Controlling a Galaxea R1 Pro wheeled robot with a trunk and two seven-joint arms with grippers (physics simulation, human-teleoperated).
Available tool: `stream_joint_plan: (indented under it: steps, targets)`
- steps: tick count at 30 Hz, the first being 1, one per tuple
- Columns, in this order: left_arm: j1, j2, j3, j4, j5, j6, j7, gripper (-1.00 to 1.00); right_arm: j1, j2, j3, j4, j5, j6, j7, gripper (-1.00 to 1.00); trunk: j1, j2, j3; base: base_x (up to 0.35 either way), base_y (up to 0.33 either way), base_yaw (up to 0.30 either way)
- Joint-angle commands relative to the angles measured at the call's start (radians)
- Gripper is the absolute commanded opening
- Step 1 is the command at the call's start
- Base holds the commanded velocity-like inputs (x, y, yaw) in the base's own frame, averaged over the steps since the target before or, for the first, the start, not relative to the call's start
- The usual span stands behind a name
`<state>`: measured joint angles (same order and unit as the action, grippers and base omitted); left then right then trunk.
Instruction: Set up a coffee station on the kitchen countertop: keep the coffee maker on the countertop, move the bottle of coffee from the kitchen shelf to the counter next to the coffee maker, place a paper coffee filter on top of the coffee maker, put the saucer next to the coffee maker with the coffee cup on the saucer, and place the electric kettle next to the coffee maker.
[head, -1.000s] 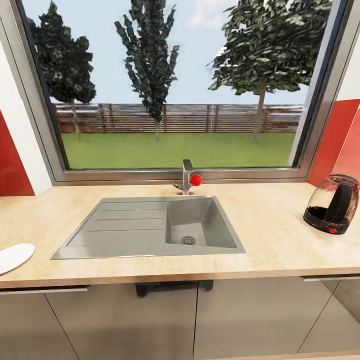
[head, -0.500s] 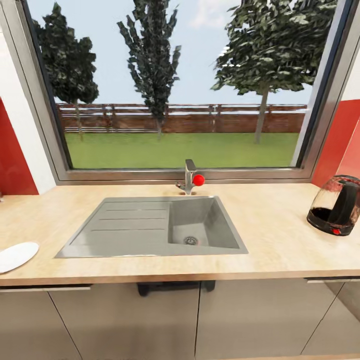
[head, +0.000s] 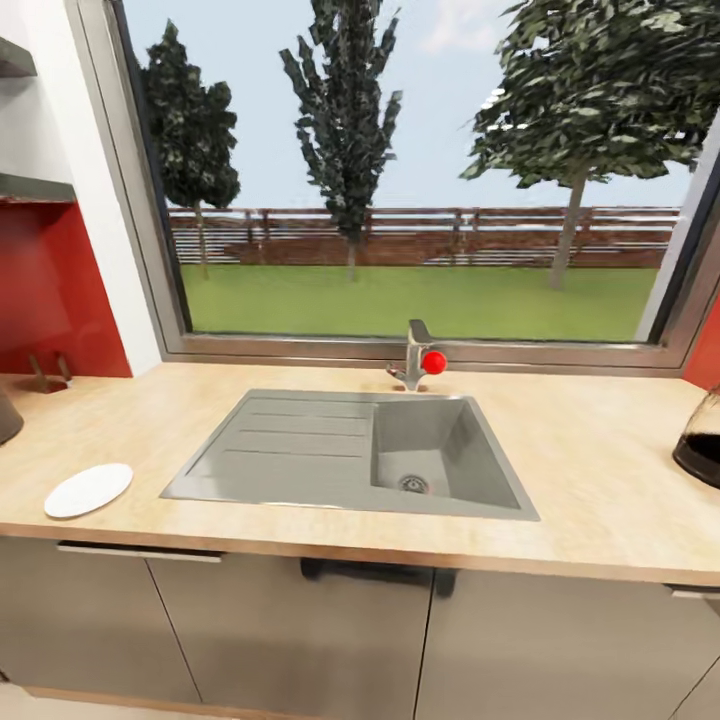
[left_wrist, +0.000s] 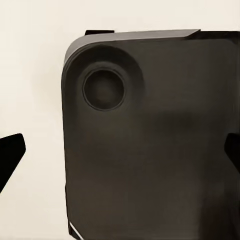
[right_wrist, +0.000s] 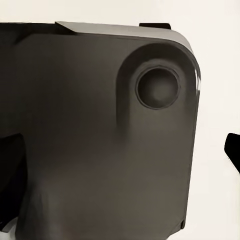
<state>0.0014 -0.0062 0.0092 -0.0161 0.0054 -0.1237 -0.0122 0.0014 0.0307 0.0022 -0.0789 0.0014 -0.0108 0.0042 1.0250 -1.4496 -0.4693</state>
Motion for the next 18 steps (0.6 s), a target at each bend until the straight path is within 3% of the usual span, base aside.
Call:
stream_joint_plan:
  steps: [1,18]
  targets:
    - [0.000,0.000,0.002,-0.001,0.001,0.000,-0.001,1.00,0.000,0.000,0.000,-0.001,0.000,-0.001,0.000,1.00,0.000,0.000,-0.001,0.000,0.000,0.239]
    - [0.000,0.003,-0.003,-0.001,-0.008,-0.007,-0.003,1.00,0.000,-0.005,0.001,-0.001,0.001,-0.001,0.001,1.00,0.000,0.000,-0.006,0.000,0.003,0.239]
